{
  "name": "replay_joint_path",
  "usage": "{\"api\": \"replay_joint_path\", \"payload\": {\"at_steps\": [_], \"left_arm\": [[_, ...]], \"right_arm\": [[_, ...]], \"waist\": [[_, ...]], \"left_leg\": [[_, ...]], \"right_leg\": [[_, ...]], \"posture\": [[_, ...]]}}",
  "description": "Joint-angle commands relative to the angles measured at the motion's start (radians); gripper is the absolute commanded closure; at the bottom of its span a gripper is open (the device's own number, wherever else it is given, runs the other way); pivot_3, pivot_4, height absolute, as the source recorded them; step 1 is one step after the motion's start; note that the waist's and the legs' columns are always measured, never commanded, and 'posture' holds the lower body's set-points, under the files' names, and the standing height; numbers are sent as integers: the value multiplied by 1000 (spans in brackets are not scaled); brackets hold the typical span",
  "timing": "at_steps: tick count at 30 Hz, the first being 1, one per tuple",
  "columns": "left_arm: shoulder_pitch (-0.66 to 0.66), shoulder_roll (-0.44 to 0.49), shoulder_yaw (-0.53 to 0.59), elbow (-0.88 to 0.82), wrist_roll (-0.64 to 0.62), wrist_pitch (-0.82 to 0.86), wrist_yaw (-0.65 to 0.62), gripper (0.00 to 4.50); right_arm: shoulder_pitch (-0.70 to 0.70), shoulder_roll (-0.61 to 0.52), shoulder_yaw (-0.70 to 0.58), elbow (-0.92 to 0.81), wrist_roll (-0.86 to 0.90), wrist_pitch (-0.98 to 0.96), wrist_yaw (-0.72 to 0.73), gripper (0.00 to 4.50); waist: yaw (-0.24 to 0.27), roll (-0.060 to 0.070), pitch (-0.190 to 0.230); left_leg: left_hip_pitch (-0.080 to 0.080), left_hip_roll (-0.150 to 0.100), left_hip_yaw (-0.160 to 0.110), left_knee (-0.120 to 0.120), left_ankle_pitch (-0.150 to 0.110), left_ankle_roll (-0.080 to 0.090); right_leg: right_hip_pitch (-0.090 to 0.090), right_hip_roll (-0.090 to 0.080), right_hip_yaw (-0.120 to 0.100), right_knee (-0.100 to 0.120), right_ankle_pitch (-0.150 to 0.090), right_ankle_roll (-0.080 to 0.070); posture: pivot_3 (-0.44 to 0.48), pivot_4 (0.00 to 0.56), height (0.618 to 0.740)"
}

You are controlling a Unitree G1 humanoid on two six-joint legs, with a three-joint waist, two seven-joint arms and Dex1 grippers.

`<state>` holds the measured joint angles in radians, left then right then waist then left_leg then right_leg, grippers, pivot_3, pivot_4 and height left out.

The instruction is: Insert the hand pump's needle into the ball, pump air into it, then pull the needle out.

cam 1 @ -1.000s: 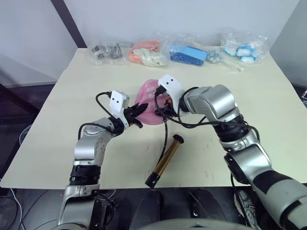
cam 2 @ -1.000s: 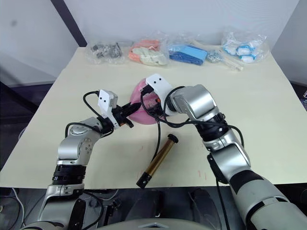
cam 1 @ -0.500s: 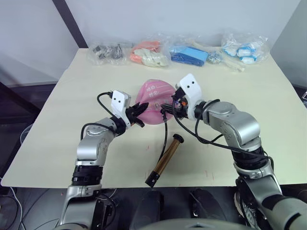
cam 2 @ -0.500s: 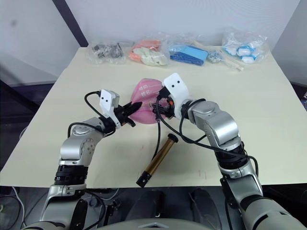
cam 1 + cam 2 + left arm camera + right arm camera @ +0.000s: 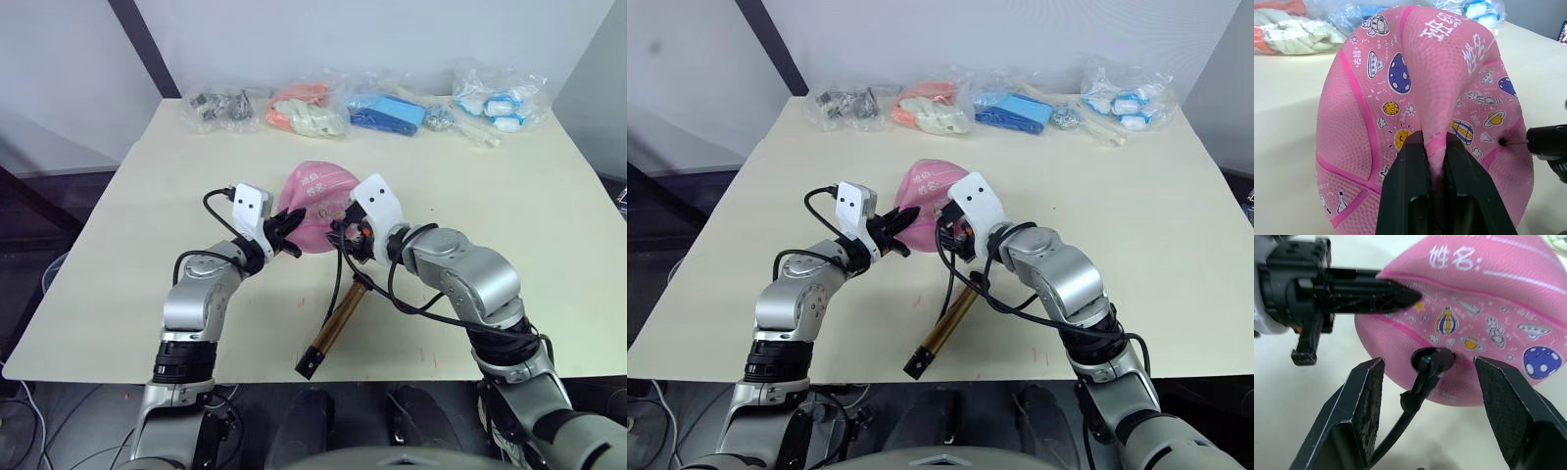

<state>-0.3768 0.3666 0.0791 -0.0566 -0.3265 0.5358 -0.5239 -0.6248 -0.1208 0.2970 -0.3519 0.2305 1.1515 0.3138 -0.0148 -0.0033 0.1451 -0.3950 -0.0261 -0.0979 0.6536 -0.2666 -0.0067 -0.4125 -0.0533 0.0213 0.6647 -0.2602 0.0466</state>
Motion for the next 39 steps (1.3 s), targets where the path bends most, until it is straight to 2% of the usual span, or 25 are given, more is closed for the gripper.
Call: {"api": "replay_joint_path", "payload": {"at_steps": [1, 19, 32, 35, 37, 39], "left_arm": [[20, -4, -10, -9, 7, 19, 19, 4500], [24, -1, -15, 16, 8, -10, 12, 4500], [27, 3, -16, 38, 10, -34, -3, 4500], [28, 3, -16, 43, 11, -40, -5, 4500], [29, 3, -17, 45, 12, -42, -6, 4500], [30, 2, -18, 46, 13, -45, -7, 4500]], "right_arm": [[2, 23, 2, -3, -20, -22, -39, 1458], [1, 145, -63, 82, -19, -47, -109, 1458], [-9, 161, -77, 103, -18, -50, -119, 1458], [-9, 159, -75, 104, -16, -53, -115, 2272], [-9, 158, -75, 103, -16, -56, -113, 3268], [-9, 155, -72, 105, -18, -63, -109, 4028]], "waist": [[-1, 0, 0], [-2, 0, 0], [-2, 0, 0], [-2, 0, 0], [-2, 0, 0], [-3, 0, 0]], "left_leg": [[0, 0, 0, 0, 0, 0], [0, -2, 0, 0, 0, 0], [1, -2, 0, 0, 0, 0], [1, -2, 0, 0, 1, -1], [2, -3, 0, 0, 1, -1], [2, -3, 0, 0, 1, -1]], "right_leg": [[0, 0, 0, 0, 0, 0], [0, 1, 0, 1, 0, 0], [0, 1, 0, 1, 0, 0], [0, 1, 1, 2, 0, 0], [0, 1, 1, 3, 0, 0], [0, 0, 1, 3, 0, 0]], "posture": [[0, 150, 740], [0, 150, 740], [0, 150, 740], [0, 150, 740], [0, 150, 740], [0, 150, 740]]}}
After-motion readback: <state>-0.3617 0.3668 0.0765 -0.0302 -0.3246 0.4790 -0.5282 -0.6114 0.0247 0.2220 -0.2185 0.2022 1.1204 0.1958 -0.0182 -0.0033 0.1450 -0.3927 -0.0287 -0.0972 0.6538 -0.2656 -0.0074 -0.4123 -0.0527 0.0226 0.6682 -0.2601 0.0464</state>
